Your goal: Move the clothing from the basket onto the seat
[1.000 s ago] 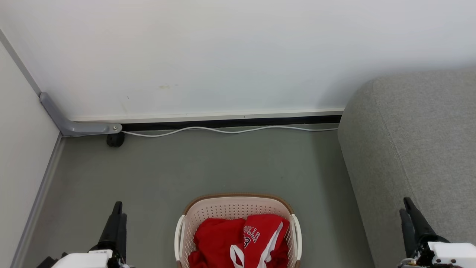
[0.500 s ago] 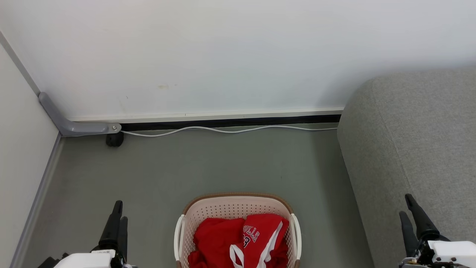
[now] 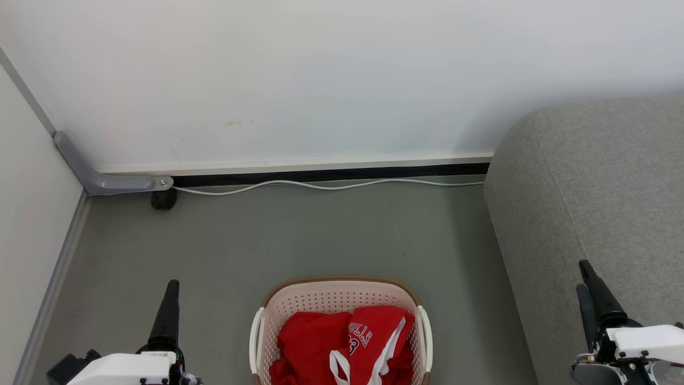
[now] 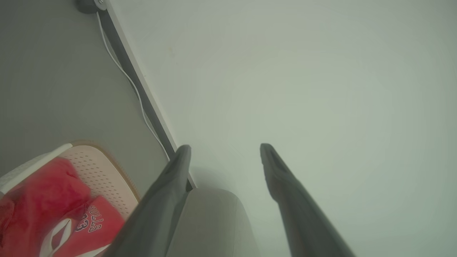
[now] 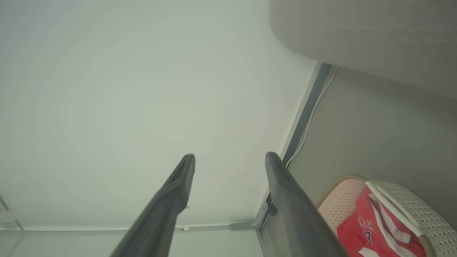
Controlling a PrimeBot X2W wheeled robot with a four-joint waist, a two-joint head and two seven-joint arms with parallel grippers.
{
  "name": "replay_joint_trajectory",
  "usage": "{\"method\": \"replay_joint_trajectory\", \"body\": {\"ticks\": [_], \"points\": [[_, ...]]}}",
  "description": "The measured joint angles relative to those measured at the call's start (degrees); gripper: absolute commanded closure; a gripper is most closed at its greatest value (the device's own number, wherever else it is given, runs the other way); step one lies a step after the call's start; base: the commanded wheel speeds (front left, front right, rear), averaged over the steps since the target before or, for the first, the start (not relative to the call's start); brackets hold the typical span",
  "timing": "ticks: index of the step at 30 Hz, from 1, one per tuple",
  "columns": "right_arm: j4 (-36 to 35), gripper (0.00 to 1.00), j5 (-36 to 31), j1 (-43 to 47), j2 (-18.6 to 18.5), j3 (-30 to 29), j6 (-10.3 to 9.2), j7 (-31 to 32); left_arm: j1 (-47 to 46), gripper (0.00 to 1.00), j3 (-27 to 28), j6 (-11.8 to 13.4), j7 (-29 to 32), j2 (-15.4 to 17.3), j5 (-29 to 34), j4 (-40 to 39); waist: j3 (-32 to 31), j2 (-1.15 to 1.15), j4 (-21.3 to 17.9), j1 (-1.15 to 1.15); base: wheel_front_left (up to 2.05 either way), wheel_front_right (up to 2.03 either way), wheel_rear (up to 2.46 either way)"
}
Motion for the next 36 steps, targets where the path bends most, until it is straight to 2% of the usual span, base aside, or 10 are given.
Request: {"method": "replay_joint_trajectory", "body": {"ticks": [9, 28, 36], "points": [[0.6, 0.00, -5.7, -1.8, -2.0, 1.8, 0.00, -1.5, -0.9, 0.00, -0.8, 0.6, -1.5, 0.1, 7.4, -0.2, 0.2, 0.00, -0.1, 0.00, 0.00, 0.00, 0.00], [1.8, 0.00, -19.2, -4.4, -5.1, 5.3, 0.00, -4.5, -2.4, 0.00, -4.2, 3.5, -4.4, 0.3, 22.5, -0.7, 0.6, 0.00, -0.1, 0.00, 0.00, 0.00, 0.00], [2.9, 0.00, -25.6, -5.5, -6.1, 7.6, 0.00, -5.9, -2.6, 0.00, -5.5, 5.6, -5.6, 0.4, 29.3, -0.2, 0.7, 0.00, -0.1, 0.00, 0.00, 0.00, 0.00]]}}
